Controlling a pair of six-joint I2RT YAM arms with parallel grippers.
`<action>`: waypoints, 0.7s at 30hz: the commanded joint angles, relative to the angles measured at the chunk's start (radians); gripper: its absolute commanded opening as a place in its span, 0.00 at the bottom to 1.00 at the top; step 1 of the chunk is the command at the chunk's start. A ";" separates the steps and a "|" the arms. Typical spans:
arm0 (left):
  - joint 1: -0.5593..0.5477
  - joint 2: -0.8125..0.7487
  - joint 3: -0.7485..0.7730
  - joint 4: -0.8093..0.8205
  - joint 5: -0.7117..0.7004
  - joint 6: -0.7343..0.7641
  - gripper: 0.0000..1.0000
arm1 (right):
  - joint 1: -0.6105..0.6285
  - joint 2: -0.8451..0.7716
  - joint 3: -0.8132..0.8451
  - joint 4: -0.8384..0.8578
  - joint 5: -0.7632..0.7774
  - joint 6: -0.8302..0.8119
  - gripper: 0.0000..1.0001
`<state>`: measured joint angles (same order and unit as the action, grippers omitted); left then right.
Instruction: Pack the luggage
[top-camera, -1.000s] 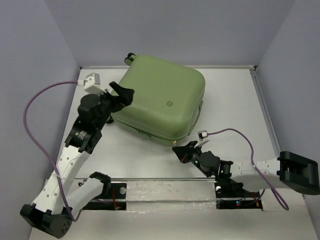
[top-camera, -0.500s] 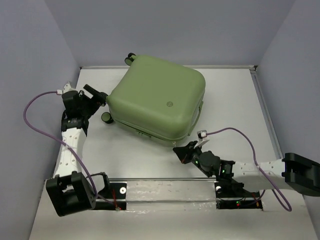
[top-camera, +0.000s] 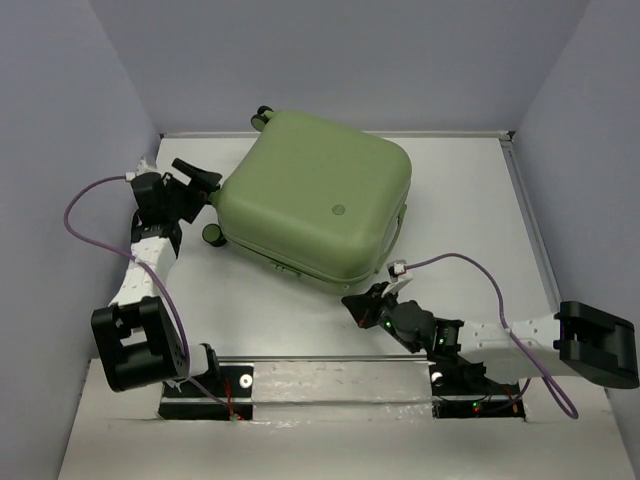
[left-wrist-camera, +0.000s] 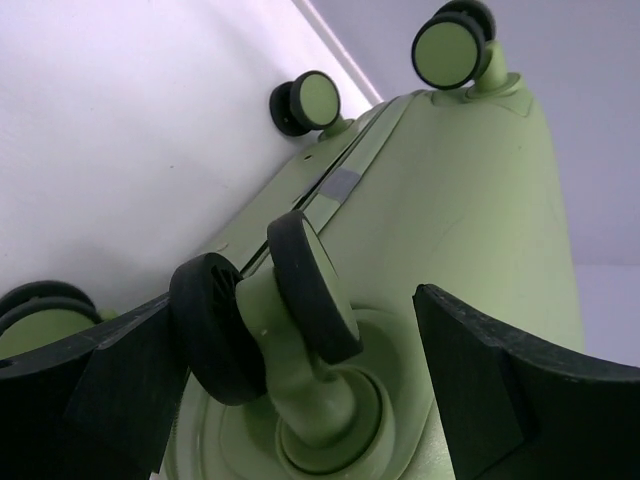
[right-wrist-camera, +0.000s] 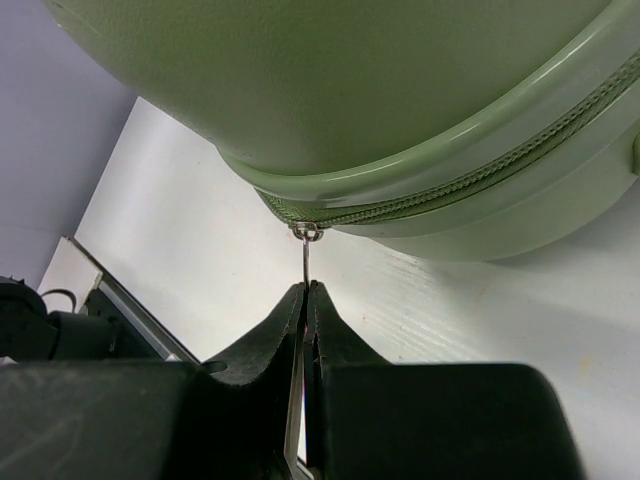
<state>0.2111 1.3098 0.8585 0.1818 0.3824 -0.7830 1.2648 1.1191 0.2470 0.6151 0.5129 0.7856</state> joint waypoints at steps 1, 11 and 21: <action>0.004 0.003 -0.016 0.198 0.032 -0.082 0.99 | 0.030 0.005 -0.002 -0.043 -0.071 -0.009 0.07; 0.004 0.028 -0.071 0.383 0.027 -0.167 0.51 | 0.030 0.044 0.041 -0.077 -0.066 -0.028 0.07; -0.051 -0.105 -0.151 0.384 0.079 -0.130 0.06 | 0.030 0.163 0.208 -0.135 -0.035 -0.127 0.07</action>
<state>0.2127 1.3464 0.7498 0.4717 0.3824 -0.9295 1.2648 1.2407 0.3687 0.5446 0.5072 0.7341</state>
